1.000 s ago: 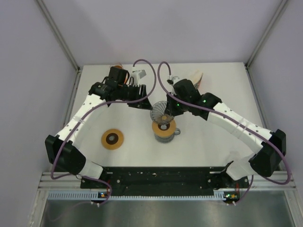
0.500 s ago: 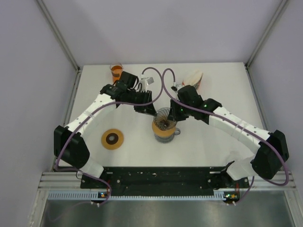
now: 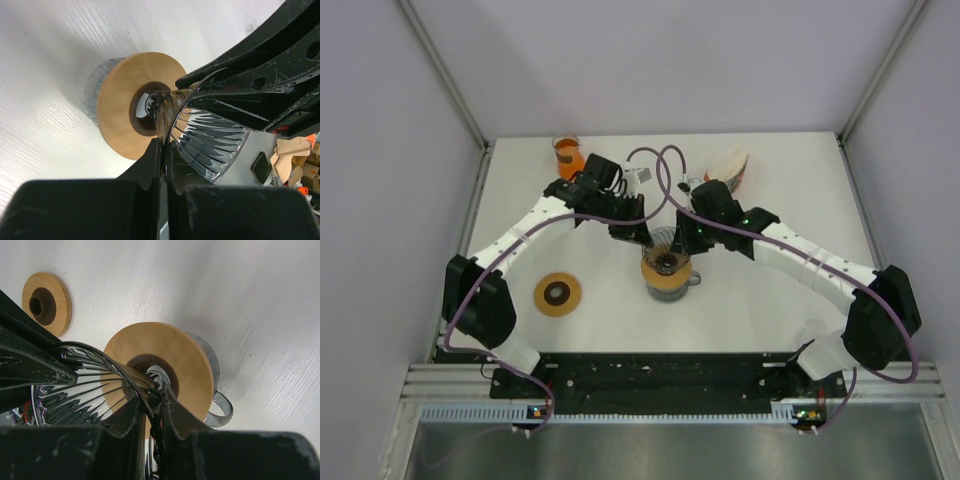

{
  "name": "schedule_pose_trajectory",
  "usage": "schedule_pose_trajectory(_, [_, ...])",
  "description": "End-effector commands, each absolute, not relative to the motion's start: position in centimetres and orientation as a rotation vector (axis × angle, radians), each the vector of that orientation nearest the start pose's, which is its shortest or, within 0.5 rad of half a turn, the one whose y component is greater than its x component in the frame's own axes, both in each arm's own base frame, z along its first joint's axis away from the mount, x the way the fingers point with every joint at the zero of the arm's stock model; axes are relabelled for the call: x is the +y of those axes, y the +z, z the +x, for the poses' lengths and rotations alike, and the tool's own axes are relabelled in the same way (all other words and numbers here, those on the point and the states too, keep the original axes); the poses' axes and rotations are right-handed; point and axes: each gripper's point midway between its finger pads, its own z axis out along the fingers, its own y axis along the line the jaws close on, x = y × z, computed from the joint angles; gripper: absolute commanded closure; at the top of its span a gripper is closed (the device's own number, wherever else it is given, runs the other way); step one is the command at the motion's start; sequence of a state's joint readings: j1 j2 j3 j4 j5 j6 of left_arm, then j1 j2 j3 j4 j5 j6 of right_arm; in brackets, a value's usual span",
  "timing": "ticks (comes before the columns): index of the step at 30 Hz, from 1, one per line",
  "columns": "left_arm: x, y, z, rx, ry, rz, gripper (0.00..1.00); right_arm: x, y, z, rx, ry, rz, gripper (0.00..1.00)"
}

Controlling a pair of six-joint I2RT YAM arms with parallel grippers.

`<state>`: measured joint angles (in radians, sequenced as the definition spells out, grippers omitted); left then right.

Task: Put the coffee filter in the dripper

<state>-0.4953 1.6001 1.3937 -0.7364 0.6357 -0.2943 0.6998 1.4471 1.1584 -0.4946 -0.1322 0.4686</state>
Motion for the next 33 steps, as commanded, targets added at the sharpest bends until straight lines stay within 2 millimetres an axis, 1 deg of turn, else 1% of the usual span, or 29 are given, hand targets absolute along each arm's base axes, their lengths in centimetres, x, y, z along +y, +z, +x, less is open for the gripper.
schedule_pose_trajectory(1, [-27.8, 18.9, 27.4, 2.543, -1.102, 0.562, 1.00, 28.8, 18.7, 29.1, 2.324, 0.760, -0.335, 1.00])
schedule_pose_trajectory(4, [-27.5, 18.3, 27.6, 2.558, -1.075, 0.559, 1.00, 28.9, 17.8, 29.2, 2.349, 0.770, -0.340, 1.00])
schedule_pose_trajectory(7, [-27.2, 18.2, 27.5, 2.556, -1.052, 0.560, 1.00, 29.2, 17.1, 29.2, 2.366, 0.778, -0.350, 1.00])
schedule_pose_trajectory(11, [-26.7, 17.6, 27.4, 2.549, -1.007, 0.571, 1.00, 28.5, 16.0, 28.9, 2.379, 0.745, -0.357, 1.00])
schedule_pose_trajectory(17, [-26.8, 15.3, 26.4, 2.612, -1.006, 0.642, 1.00, 28.3, 13.6, 28.3, 2.373, 0.747, -0.416, 1.00])
schedule_pose_trajectory(21, [-25.7, 12.9, 26.0, 2.700, -0.931, 0.678, 1.00, 27.8, 12.2, 28.0, 2.390, 0.722, -0.430, 1.00])
schedule_pose_trajectory(23, [-25.6, 11.8, 25.6, 2.730, -0.934, 0.688, 1.00, 27.5, 11.5, 27.8, 2.391, 0.710, -0.436, 1.00])
schedule_pose_trajectory(25, [-25.6, 10.9, 25.6, 2.747, -0.922, 0.694, 1.00, 27.5, 10.9, 27.7, 2.390, 0.715, -0.445, 1.00])
schedule_pose_trajectory(28, [-25.7, 9.9, 25.5, 2.791, -0.941, 0.694, 1.00, 27.4, 9.5, 27.5, 2.423, 0.720, -0.429, 1.00])
schedule_pose_trajectory(30, [-25.6, 9.3, 25.0, 2.845, -0.958, 0.707, 1.00, 27.4, 9.0, 27.5, 2.441, 0.723, -0.424, 1.00])
schedule_pose_trajectory(33, [-25.2, 7.9, 25.2, 2.908, -0.915, 0.696, 1.00, 26.9, 8.0, 27.3, 2.464, 0.699, -0.414, 1.00])
